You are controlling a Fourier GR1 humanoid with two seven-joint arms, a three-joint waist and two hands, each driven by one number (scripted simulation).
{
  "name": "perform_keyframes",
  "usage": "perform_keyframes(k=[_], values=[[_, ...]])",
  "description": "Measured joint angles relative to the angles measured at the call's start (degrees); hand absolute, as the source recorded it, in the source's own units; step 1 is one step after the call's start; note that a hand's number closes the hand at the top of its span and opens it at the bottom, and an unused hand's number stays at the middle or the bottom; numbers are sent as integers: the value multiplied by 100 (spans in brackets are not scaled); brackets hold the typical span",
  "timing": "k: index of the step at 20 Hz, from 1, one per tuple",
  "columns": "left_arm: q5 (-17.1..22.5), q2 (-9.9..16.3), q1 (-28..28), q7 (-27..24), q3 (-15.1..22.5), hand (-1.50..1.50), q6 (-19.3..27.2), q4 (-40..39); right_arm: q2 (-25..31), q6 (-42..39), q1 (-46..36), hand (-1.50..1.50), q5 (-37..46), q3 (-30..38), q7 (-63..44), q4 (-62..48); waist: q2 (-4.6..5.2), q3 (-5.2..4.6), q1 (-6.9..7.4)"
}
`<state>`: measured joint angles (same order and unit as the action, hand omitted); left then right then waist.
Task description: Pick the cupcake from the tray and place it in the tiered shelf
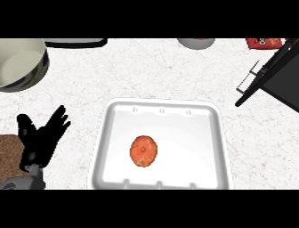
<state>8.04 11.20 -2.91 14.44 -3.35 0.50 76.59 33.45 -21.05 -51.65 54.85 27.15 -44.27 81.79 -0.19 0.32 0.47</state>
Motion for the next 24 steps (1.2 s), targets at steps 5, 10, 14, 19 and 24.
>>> perform_keyframes(k=[5,10,14,19,24], values=[[26,-11,39,19,-48,0,-49,106,167,424,145,150,-46,-29,324,-394,4,-8,-1],[-33,-58,98,30,-24,0,-50,172,403,676,81,150,-241,-11,737,-858,4,-6,2],[-67,-74,118,240,-6,0,0,369,425,855,104,150,-327,-92,869,-1031,5,-15,2],[-61,-49,50,234,-100,0,-39,210,618,634,211,150,-460,-104,812,-939,5,-19,-24],[-44,-32,0,351,-118,0,-67,214,419,1302,90,-150,-620,268,521,-844,9,-23,-20]])
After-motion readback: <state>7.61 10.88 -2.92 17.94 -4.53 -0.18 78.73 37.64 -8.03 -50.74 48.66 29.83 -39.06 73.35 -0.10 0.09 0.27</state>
